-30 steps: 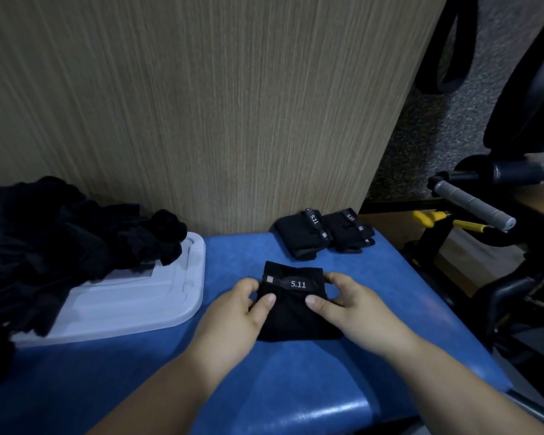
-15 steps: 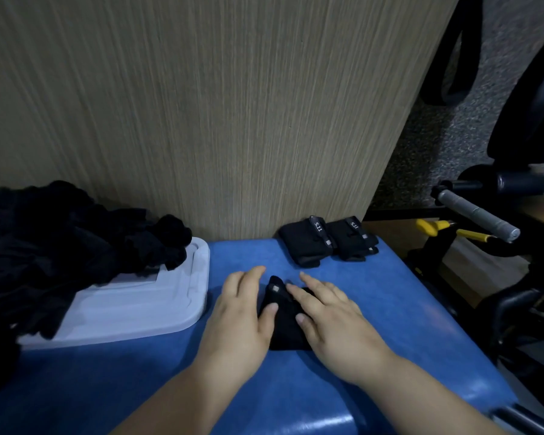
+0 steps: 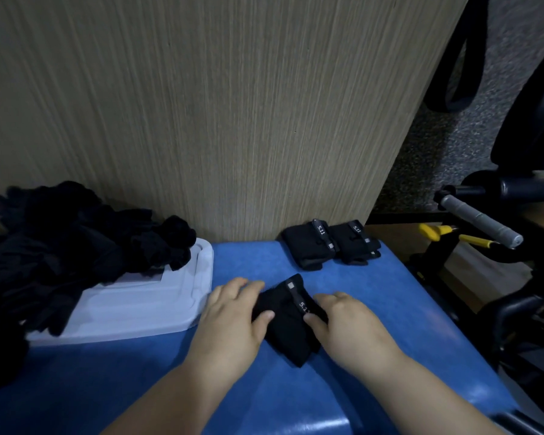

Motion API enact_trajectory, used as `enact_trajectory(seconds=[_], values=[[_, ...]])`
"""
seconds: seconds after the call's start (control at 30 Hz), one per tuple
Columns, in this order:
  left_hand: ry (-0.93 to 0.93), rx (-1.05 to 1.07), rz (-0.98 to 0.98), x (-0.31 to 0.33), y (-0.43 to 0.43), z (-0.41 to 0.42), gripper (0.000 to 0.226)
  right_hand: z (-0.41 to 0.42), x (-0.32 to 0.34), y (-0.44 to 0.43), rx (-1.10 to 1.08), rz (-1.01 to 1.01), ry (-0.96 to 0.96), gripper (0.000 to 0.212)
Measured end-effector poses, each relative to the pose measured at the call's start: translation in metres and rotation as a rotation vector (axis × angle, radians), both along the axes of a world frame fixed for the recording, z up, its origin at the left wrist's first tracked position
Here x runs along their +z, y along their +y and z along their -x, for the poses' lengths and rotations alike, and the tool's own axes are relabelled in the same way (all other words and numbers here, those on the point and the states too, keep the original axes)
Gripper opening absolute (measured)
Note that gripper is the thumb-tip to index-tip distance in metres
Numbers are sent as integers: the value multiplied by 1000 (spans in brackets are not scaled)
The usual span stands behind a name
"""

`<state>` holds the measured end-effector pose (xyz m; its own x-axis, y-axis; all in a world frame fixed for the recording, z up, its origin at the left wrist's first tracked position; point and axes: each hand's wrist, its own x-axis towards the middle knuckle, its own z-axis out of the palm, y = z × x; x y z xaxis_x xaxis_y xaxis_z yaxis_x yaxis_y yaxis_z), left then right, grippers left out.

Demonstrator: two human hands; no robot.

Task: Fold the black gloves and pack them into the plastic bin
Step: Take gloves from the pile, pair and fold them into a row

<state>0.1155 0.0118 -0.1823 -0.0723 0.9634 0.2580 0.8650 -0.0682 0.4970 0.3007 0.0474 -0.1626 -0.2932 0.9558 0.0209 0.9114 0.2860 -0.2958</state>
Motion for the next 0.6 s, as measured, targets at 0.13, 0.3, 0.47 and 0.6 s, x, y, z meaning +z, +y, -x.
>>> enact_trajectory(seconds=[0.13, 0.3, 0.47, 0.6], values=[[-88, 115, 107, 9, -1, 1, 33, 0, 3, -6, -88, 0, 156, 52], [-229, 96, 200, 11, -3, -6, 51, 4, -5, -6, -115, 53, 265, 44], [-357, 132, 182, 16, 3, -11, 64, 13, -13, -2, -71, 14, 318, 44], [-637, 178, 139, 20, 16, -11, 52, 24, -15, 7, -19, -4, 376, 54]])
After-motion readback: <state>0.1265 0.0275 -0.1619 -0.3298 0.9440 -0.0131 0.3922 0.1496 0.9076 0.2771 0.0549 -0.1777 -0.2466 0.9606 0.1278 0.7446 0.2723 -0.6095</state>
